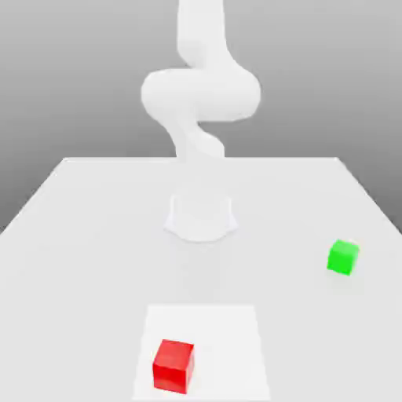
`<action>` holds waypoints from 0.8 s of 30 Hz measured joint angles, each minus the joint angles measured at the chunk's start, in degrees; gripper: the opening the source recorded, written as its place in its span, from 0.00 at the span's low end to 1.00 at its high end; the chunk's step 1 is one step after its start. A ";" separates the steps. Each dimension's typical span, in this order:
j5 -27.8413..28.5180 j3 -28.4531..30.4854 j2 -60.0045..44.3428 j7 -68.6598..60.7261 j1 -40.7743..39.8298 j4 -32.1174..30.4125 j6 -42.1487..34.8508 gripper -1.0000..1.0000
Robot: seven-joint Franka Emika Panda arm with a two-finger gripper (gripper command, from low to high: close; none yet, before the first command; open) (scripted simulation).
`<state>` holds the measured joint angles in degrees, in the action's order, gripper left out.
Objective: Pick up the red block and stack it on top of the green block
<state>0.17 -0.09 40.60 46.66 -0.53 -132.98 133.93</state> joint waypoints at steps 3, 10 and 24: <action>0.20 -0.11 -6.55 1.00 -0.69 -1.50 2.68 0.50; 0.58 -0.05 -21.13 3.25 -1.96 -4.85 8.69 0.50; -0.34 0.74 -50.20 6.39 -3.66 -11.24 20.98 0.50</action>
<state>-0.17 0.65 -9.60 53.05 -4.19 -144.22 154.91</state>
